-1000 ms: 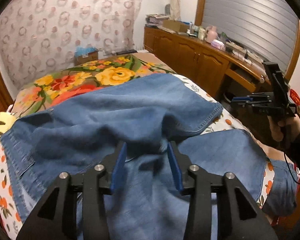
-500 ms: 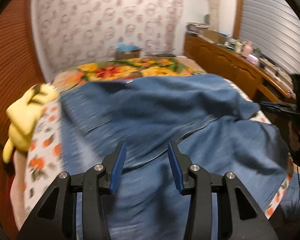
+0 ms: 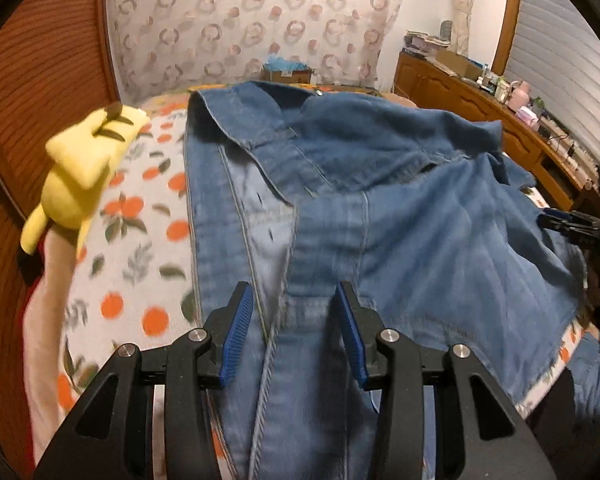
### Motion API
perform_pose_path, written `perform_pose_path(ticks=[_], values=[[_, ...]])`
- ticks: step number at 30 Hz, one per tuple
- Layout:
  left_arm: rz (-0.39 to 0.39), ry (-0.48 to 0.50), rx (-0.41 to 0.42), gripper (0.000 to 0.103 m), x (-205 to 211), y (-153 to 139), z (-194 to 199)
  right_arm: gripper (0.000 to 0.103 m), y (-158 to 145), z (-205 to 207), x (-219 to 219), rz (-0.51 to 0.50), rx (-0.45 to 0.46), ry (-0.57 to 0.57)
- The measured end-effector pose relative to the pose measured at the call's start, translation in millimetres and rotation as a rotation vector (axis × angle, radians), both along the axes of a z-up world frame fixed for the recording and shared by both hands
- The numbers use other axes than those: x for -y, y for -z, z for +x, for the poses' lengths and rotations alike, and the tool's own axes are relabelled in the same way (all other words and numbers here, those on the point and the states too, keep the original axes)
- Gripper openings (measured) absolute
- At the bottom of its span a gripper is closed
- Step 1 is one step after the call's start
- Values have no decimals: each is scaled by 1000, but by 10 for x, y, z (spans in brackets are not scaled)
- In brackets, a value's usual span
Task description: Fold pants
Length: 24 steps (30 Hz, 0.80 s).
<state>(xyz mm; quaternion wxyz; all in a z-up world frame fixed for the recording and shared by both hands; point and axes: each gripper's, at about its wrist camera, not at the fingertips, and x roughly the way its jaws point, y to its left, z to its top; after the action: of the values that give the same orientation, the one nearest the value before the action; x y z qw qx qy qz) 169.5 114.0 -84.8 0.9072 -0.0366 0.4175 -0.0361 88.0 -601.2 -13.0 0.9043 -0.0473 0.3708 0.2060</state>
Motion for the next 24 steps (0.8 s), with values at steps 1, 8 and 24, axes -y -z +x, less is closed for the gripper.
perform_pose_path(ticks=[1,8,24], values=[[-2,5,-1,44,2,14,-34,53,13,-4,-12,-5,4,2],[-6,28,4,8,1,26,-255,54,-50,-143,-73,-28,30,23],[4,-59,128,6,-409,-444,-1091,55,-205,-454,141,-50,42,43]])
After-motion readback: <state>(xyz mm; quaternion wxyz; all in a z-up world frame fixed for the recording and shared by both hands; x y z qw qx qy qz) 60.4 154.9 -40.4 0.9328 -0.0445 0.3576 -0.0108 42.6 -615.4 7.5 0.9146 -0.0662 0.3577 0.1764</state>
